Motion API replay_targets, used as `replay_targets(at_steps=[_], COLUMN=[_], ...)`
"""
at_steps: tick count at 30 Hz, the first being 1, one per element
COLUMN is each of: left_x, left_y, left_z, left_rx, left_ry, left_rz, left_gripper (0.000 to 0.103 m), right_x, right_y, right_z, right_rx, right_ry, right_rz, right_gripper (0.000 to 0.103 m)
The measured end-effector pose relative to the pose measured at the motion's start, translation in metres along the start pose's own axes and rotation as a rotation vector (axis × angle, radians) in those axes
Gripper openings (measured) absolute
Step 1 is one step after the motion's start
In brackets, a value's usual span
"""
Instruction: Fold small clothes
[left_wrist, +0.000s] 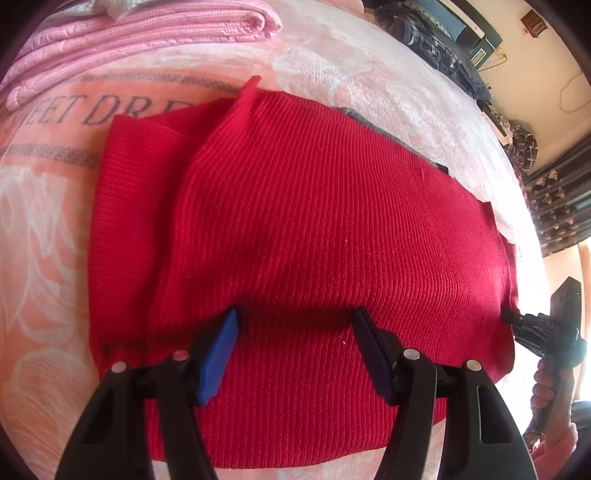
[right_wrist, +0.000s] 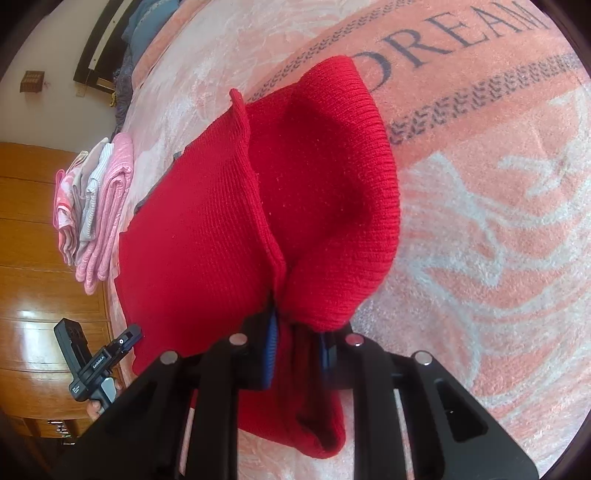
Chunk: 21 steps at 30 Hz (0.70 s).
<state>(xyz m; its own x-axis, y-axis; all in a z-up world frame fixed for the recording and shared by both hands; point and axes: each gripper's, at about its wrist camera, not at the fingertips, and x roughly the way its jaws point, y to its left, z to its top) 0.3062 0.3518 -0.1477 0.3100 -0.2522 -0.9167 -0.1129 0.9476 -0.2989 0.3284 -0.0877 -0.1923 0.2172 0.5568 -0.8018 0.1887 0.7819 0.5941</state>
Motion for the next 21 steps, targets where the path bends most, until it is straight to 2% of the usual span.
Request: replay_targets(at_steps=[15, 18, 21], left_x=[0.000, -0.013, -0.040], left_y=[0.000, 0.005, 0.015], left_z=[0.001, 0.008, 0.018], left_rx=[0.017, -0.033, -0.071], left_ry=[0.011, 0.026, -0.048], left_rz=[0.001, -0.041, -0.081], left_gripper=[0.066, 0.066, 0.066], right_x=[0.000, -0.006, -0.013], right_y=[0.005, 0.025, 0.067], right_z=[-0.002, -0.004, -0.006], right_rx=[0.011, -0.020, -0.120], right_ry=[-0.010, -0.023, -0.048], right_rz=[-0.041, -0.107, -0.126], right_gripper=[0.016, 0.015, 0.015])
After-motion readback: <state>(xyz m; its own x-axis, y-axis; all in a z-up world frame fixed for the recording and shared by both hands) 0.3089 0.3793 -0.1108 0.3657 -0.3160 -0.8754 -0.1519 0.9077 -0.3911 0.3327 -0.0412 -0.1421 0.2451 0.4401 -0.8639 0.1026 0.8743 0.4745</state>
